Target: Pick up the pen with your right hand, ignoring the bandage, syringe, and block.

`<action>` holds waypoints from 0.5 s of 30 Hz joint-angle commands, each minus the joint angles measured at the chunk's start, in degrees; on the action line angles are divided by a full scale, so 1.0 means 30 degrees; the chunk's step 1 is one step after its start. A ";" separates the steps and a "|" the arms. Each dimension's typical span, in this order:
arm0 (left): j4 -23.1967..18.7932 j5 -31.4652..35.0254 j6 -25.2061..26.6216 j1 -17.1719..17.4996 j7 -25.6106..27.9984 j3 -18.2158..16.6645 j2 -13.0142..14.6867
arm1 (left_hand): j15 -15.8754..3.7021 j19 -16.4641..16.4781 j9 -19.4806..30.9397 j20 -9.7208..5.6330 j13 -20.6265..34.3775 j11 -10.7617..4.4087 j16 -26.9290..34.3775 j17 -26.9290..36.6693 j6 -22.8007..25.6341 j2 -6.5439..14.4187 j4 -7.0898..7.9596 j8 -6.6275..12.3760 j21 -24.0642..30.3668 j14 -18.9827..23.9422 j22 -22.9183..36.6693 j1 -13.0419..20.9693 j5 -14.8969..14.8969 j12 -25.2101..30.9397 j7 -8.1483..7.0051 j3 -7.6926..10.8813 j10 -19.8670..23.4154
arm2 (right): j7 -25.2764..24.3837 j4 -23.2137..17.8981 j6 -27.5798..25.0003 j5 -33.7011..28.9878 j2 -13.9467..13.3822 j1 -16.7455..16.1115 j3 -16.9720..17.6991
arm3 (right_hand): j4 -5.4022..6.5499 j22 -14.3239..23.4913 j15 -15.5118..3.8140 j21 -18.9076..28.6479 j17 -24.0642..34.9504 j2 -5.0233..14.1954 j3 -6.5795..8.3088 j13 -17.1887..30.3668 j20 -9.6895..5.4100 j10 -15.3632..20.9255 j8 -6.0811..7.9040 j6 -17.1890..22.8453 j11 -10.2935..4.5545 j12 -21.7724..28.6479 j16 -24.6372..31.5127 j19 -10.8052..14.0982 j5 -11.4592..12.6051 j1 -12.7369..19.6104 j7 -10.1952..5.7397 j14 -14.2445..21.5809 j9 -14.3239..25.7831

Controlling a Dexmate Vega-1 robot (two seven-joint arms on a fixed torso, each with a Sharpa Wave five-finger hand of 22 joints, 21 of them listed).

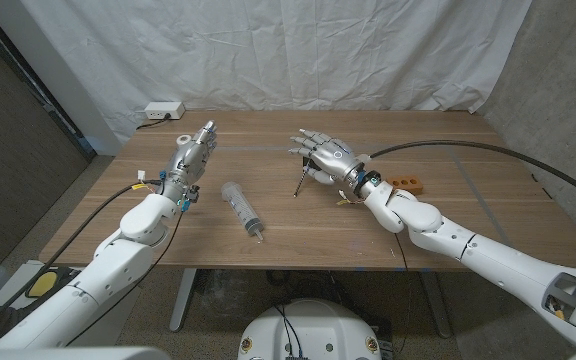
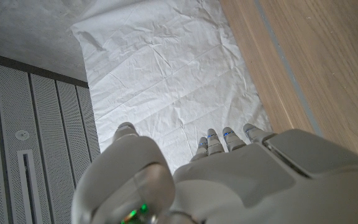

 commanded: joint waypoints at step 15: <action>-0.0019 -0.0859 0.0406 -0.0243 -0.0733 -0.0116 0.0063 | 0.0018 -0.0081 0.0043 -0.0795 0.0028 -0.0058 -0.0064 0.0023 0.0058 0.0003 0.0014 0.0022 0.0057 0.0077 0.0106 0.0193 -0.0098 -0.0014 0.0033 -0.0290 0.0077 | -0.2467 0.3258 -0.0784 -0.0632 0.0615 0.1095 -0.1644 | 0.0045 0.0117 -0.0238 0.0010 0.0069 0.0048 -0.0152 0.0073 -0.1299 -0.0099 -0.0135 -0.0102 0.0273 0.0195 0.0122 0.0121 0.0245 -0.0088 -0.0023 -0.0049 0.0021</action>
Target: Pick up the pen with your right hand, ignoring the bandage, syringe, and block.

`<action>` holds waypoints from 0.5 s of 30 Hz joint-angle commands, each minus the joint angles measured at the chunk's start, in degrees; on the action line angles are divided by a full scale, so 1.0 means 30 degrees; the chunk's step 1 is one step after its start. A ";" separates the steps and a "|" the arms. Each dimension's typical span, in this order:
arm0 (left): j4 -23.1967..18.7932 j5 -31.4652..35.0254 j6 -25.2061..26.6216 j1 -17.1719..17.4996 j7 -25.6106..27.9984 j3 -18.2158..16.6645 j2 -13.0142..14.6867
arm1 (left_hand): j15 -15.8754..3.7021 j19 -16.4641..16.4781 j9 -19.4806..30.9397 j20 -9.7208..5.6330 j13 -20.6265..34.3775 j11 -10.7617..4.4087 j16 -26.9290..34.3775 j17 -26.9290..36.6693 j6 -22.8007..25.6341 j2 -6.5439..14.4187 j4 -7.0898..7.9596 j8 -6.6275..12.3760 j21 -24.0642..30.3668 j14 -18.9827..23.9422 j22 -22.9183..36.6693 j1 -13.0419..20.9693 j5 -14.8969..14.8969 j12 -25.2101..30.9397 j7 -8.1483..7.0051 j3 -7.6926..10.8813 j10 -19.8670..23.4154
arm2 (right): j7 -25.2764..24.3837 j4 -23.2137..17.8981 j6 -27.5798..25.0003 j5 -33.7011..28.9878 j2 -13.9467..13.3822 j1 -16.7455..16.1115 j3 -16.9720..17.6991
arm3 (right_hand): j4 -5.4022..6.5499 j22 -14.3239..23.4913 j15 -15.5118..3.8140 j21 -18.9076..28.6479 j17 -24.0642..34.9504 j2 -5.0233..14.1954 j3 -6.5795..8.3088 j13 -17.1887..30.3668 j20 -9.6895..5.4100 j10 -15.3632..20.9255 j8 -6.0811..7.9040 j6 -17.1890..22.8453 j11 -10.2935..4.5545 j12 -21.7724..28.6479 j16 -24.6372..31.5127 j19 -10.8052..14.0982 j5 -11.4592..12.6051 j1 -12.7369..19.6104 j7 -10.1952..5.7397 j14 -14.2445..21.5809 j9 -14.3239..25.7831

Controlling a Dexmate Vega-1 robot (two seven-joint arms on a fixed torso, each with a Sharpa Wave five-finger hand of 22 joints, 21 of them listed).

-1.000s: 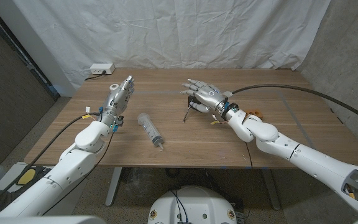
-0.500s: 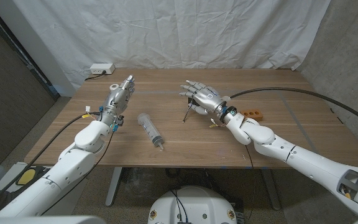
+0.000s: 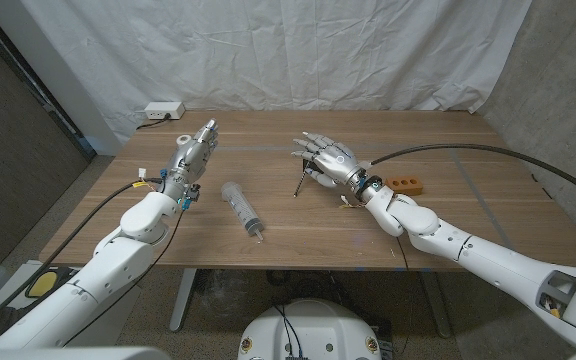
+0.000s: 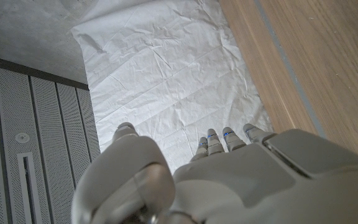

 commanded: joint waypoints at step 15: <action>0.1213 -0.1158 0.0821 -0.1429 -0.1363 0.0347 -0.0103 | 0.0012 -0.0049 0.0043 -0.0803 0.0030 -0.0021 -0.0060 0.0023 0.0074 0.0015 0.0019 0.0025 0.0067 0.0093 0.0104 0.0219 -0.0099 -0.0006 0.0041 -0.0203 0.0106 | -0.1368 0.2415 -0.0964 0.0193 0.0724 0.0926 -0.1468 | 0.0048 0.0126 -0.0245 0.0016 0.0106 0.0112 -0.0160 0.0025 -0.1273 -0.0011 -0.0102 -0.0225 0.0160 0.0202 0.0176 0.0150 0.0222 -0.0161 -0.0024 0.0025 0.0010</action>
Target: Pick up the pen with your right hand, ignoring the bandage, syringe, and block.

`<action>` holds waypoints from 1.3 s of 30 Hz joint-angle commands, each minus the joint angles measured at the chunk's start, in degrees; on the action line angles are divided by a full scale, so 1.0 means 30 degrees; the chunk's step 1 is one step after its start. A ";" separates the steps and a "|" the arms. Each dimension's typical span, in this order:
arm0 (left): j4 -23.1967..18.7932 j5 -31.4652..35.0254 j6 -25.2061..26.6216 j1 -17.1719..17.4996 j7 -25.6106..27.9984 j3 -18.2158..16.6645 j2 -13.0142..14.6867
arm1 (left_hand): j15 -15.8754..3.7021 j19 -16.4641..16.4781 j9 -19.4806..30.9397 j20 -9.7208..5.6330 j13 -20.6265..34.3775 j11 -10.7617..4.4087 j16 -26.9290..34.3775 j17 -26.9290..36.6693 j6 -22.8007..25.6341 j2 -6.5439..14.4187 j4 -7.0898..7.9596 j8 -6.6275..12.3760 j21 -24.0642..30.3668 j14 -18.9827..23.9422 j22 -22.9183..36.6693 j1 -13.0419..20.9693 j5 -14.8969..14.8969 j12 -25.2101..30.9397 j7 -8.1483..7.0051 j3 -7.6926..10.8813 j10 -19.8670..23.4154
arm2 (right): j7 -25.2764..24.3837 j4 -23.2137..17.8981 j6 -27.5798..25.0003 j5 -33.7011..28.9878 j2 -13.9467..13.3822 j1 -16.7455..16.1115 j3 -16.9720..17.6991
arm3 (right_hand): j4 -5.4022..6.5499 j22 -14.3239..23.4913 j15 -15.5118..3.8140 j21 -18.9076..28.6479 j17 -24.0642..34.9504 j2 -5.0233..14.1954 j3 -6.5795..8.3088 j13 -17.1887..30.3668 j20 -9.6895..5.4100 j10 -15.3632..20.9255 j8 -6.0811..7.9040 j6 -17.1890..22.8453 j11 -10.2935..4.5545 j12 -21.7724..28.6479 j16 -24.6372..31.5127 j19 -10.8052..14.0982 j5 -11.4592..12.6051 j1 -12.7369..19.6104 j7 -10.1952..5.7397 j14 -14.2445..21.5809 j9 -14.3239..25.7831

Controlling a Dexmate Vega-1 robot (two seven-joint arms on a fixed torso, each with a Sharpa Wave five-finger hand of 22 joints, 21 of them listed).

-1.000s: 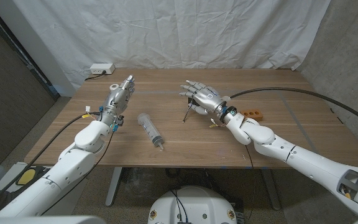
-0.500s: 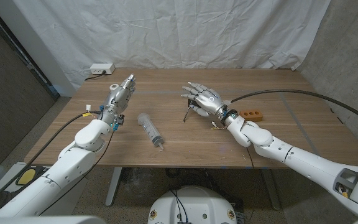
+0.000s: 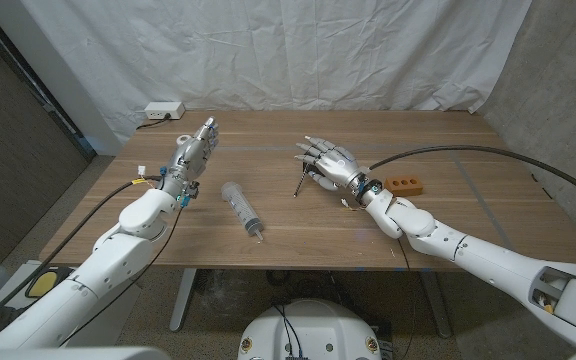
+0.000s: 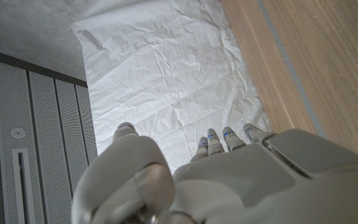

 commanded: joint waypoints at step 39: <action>-0.0546 0.0031 0.1322 -0.0393 0.0340 0.0395 0.0375 | 0.0005 -0.0055 0.0044 -0.0765 0.0033 -0.0046 -0.0065 0.0025 0.0081 0.0061 0.0040 0.0018 0.0060 0.0092 0.0104 0.0275 -0.0102 -0.0025 0.0033 -0.0388 0.0092 | -0.2927 0.3991 -0.0415 0.0839 0.1168 0.1633 -0.2236 | 0.0043 0.0047 -0.0312 0.0020 0.0149 -0.0054 -0.0383 0.0065 -0.1273 -0.0024 0.0027 0.0110 0.0620 0.0153 0.0166 0.0179 0.0475 -0.0265 -0.0011 0.0192 0.0069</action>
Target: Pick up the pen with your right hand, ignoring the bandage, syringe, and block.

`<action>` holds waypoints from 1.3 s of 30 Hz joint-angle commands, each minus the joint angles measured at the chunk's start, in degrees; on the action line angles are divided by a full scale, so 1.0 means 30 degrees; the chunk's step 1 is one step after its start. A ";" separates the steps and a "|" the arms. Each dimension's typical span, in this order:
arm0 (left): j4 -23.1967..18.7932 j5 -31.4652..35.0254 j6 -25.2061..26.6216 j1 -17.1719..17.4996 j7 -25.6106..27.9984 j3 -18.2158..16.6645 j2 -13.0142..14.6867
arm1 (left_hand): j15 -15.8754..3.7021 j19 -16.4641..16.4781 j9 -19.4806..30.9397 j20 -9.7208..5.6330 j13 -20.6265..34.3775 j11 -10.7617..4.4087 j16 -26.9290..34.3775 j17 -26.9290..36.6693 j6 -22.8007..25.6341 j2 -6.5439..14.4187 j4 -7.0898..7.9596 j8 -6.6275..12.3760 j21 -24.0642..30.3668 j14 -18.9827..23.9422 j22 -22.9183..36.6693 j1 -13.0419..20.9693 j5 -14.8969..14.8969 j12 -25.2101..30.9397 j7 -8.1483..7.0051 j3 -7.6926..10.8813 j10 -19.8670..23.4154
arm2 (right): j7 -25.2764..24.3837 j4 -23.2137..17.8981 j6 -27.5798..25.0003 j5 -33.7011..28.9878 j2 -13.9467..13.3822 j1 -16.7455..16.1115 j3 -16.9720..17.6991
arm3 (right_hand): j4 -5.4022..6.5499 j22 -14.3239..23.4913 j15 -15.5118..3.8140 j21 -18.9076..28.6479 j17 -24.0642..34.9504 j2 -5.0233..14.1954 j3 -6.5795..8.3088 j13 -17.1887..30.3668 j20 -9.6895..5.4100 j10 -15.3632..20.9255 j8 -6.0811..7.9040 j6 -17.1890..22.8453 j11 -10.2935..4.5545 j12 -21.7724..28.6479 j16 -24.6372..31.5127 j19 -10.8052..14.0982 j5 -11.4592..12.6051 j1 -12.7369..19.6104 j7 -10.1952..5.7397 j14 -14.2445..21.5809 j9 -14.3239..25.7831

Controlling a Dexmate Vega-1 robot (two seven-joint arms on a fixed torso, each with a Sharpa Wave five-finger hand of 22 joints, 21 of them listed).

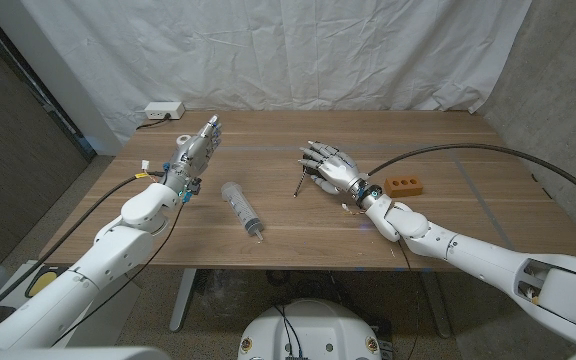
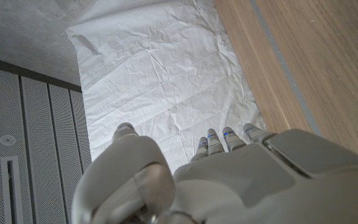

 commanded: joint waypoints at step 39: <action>-0.0290 0.0069 -0.0070 0.0393 0.0337 -0.0002 -0.0109 | 0.0061 -0.0097 0.0044 -0.0652 0.0036 -0.0021 -0.0081 0.0029 0.0031 0.0146 0.0008 -0.0003 0.0045 0.0033 0.0103 0.0360 -0.0101 -0.0045 0.0029 -0.0296 0.0036 | -0.1572 0.1852 0.0506 0.0739 0.0777 0.1201 -0.1218 | 0.0215 0.0093 -0.0380 0.0194 0.0163 0.0170 -0.0387 0.0164 -0.1293 0.0933 0.1492 0.3033 0.0072 0.0621 0.0268 0.0612 0.0591 -0.0111 0.0019 0.0879 0.0599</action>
